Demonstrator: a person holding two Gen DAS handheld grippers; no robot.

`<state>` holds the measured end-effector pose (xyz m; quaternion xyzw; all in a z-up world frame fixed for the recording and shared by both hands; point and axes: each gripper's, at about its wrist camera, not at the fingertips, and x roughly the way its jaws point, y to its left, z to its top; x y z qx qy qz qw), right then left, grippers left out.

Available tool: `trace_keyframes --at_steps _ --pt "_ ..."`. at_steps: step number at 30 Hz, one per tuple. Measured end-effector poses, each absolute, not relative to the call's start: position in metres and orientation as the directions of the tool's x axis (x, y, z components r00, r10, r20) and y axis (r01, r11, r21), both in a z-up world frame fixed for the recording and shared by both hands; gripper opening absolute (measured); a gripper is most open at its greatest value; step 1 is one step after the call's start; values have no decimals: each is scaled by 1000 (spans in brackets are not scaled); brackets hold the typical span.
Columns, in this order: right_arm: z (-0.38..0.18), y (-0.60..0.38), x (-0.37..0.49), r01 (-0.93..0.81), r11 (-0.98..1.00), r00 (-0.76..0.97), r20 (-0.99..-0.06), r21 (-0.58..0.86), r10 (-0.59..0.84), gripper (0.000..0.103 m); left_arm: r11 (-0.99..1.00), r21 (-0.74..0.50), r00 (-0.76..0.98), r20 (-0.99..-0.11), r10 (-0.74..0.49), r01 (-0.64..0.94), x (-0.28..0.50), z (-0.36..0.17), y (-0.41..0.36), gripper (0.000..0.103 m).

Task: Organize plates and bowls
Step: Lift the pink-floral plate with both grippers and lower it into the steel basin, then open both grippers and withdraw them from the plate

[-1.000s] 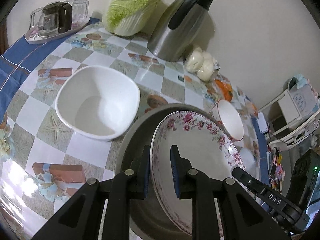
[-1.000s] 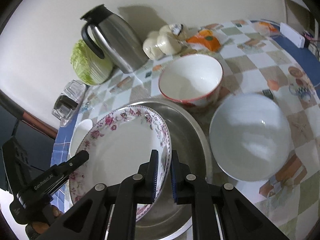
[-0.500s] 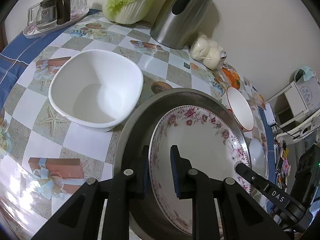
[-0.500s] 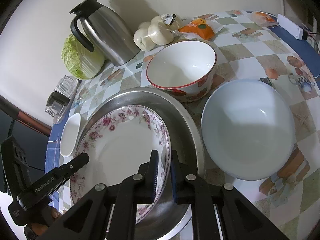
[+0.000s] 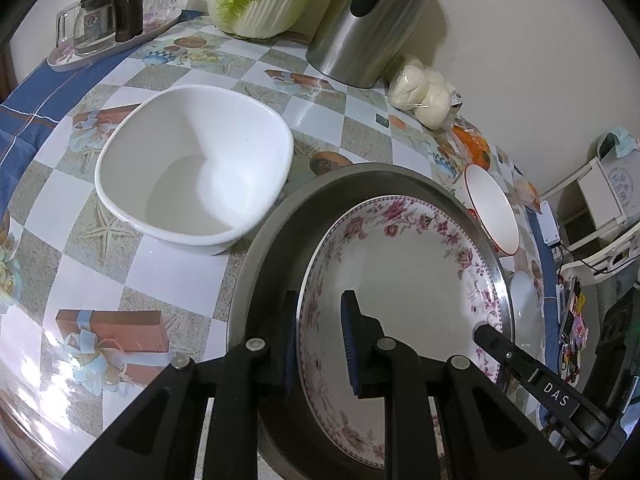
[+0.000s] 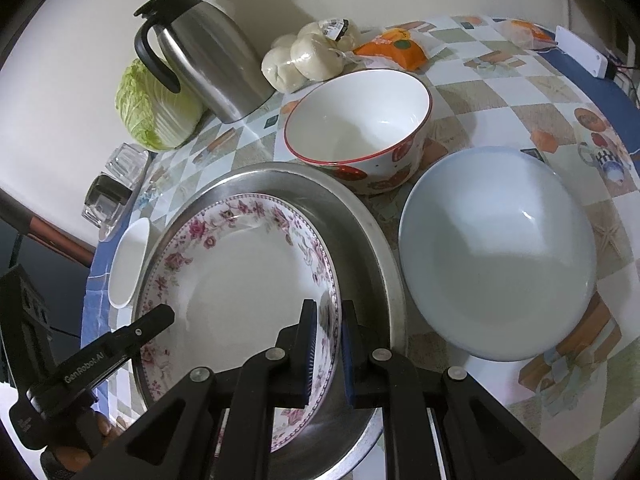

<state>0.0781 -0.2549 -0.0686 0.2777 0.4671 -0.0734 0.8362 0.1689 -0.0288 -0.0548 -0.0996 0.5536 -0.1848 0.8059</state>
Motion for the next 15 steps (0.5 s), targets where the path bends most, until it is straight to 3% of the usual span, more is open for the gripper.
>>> trace_keyframes --at_steps 8,15 --pt "-68 -255 79 385 841 546 -828 381 125 12 914 -358 318 -858 -403 194 169 -52 -29 33" --pt "-60 -255 77 382 854 547 -831 353 99 13 923 -326 327 -866 -378 203 167 -45 -31 34"
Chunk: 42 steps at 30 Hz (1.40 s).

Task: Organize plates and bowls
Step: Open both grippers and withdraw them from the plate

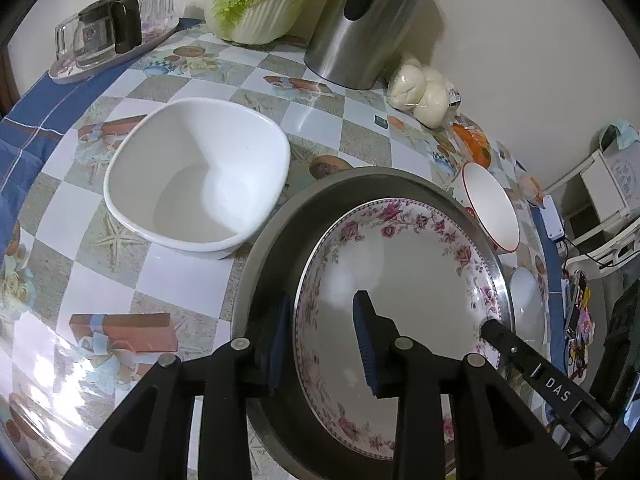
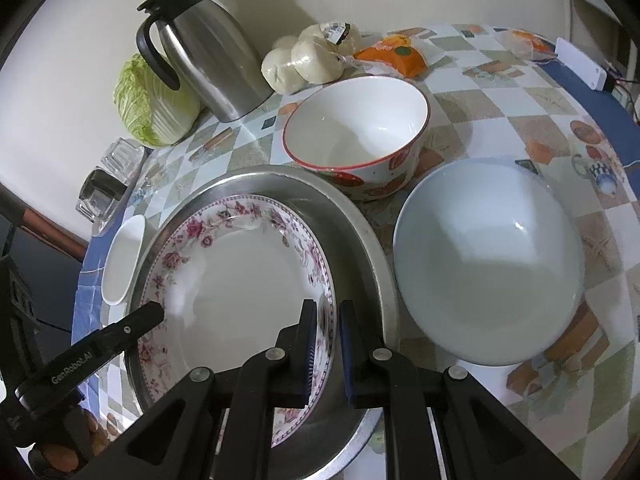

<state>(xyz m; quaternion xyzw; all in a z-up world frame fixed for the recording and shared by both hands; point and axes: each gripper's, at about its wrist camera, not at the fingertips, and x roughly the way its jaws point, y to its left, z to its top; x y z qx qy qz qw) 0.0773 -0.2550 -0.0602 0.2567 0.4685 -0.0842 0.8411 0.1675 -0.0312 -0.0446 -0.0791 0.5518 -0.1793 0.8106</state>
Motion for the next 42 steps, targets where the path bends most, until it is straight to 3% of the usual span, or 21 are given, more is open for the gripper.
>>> trace_keyframes --at_steps 4,9,15,17,20,21,23,39,41,42 --pt "-49 -256 75 380 858 557 -826 345 86 15 928 -299 353 -862 -363 224 164 -33 -32 37" --pt "-31 -253 72 369 874 576 -816 317 53 15 930 -265 382 -856 -349 256 159 -21 -34 61" --pt "-23 -241 72 331 902 579 -814 278 39 36 939 -233 378 -870 -317 252 158 -23 -34 64" --pt "-22 -238 72 324 909 577 -816 264 31 51 946 -212 373 -880 -295 247 158 -26 -34 64" --pt "-21 -235 73 306 918 583 -812 252 28 61 955 -182 374 -890 -262 236 159 -28 -32 66" --pt "-21 -234 72 302 920 584 -811 250 28 62 956 -177 376 -890 -257 234 159 -28 -32 67" --pt "-21 -233 73 297 923 587 -809 245 26 70 958 -172 386 -887 -252 231 159 -28 -30 86" --pt "-24 -234 72 310 925 581 -814 218 -3 103 976 -114 431 -883 -186 188 160 -28 -23 88" --pt "-24 -235 71 309 925 583 -812 221 -1 103 978 -105 440 -881 -175 178 159 -28 -22 101" --pt "-24 -235 71 310 924 585 -811 223 -1 103 979 -105 447 -878 -173 173 159 -28 -21 102"
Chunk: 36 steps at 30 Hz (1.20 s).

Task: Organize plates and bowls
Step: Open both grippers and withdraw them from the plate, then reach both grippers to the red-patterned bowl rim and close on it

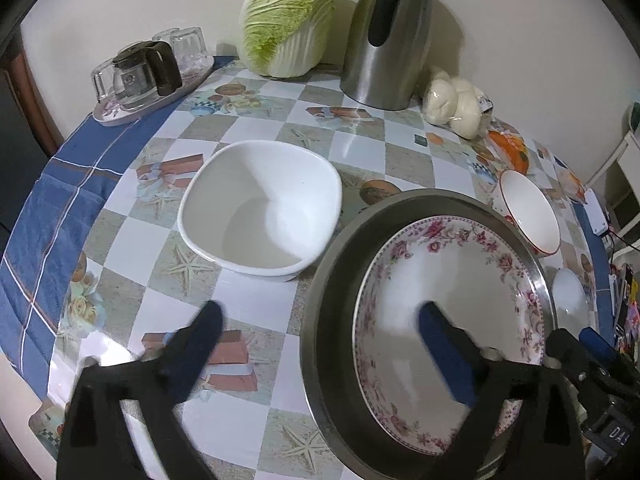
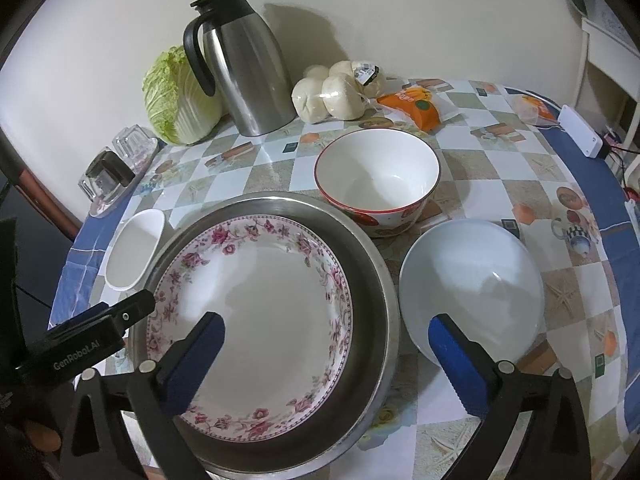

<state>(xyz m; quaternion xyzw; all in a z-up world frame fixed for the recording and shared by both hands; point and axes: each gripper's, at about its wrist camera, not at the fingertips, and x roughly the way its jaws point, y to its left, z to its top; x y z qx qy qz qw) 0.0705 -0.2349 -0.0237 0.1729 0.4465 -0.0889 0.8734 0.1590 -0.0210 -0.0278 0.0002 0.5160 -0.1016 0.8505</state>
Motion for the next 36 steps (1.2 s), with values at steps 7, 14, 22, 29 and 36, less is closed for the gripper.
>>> trace_keyframes --at_steps 7,14,22,29,36 --pt "-24 -240 66 322 917 601 -799 236 -5 103 982 -124 496 -850 -179 142 157 -21 -15 102" --pt "-22 -250 60 328 910 629 -777 255 -9 103 984 -97 551 -818 -165 151 159 -21 -16 102" --pt "-20 -261 57 351 892 643 -766 283 -10 103 979 -112 526 -830 -186 169 161 -24 -21 102" --pt "-12 -275 63 336 896 654 -756 291 0 103 981 47 556 -828 -67 188 169 -6 -47 102" --pt "14 -314 81 321 906 667 -745 277 -8 103 956 131 579 -814 -47 261 204 35 -81 102"
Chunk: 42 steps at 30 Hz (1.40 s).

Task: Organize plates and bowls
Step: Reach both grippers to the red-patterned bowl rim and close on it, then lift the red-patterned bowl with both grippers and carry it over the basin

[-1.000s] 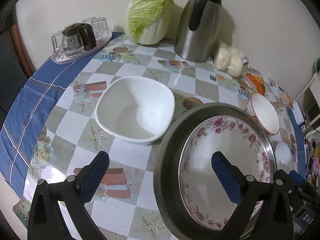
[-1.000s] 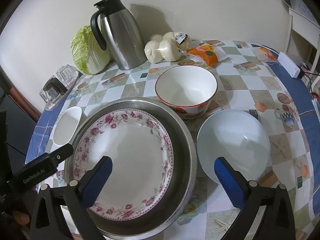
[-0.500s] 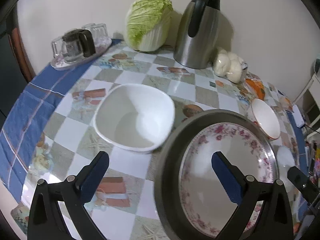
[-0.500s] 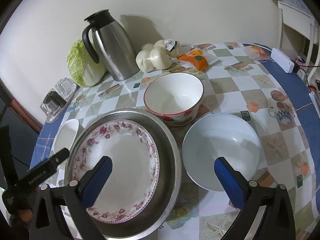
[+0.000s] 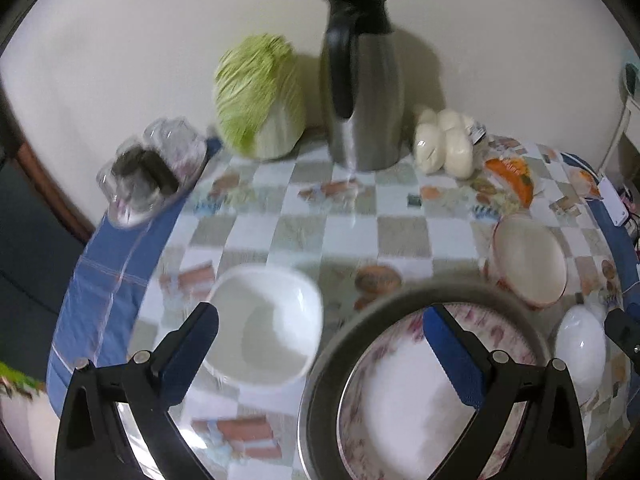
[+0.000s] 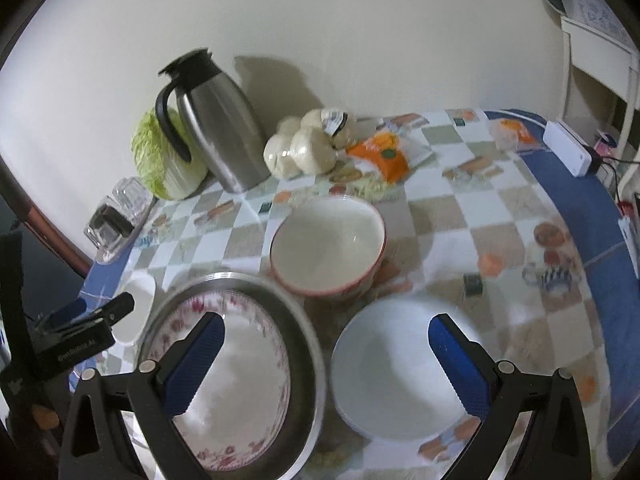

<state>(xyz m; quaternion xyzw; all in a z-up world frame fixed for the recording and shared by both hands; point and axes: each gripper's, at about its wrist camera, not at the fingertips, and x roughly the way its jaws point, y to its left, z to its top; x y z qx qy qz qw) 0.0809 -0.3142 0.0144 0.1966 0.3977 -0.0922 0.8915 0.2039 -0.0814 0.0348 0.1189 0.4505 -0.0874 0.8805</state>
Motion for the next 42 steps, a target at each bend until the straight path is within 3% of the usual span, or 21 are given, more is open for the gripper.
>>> trace_keyframes --at_steps 4,9,12,14,15,20,23,26,35,42 --pt "30 -335 97 334 916 652 -756 224 -53 103 943 125 563 -823 -76 309 227 54 -104 102" --pt "32 -363 123 357 904 623 -781 237 -41 103 941 4 501 -847 -176 337 255 60 -131 102" --pt "19 -371 141 373 904 578 -814 210 -49 91 935 -45 452 -867 -212 352 265 50 -150 100" --pt "6 -374 151 378 899 551 -834 219 -29 74 924 -77 405 -883 -238 375 270 36 -165 79" --pt "-1 -375 155 379 897 539 -842 227 -14 71 918 -96 376 -892 -251 384 272 29 -171 74" --pt "-37 -373 174 386 888 486 -874 250 35 34 893 -141 270 -923 -275 427 272 -12 -205 49" --pt "-52 -370 181 379 888 472 -880 259 55 19 885 -130 232 -939 -255 447 272 -32 -221 34" --pt "-62 -367 186 376 897 448 -893 231 43 11 884 -145 194 -948 -253 445 273 -49 -228 23" --pt "-76 -367 194 377 898 424 -904 225 49 10 871 -129 148 -964 -223 474 268 -80 -248 13" --pt "-72 -374 186 388 881 449 -890 271 76 10 854 -158 172 -946 -275 496 260 -72 -252 13"
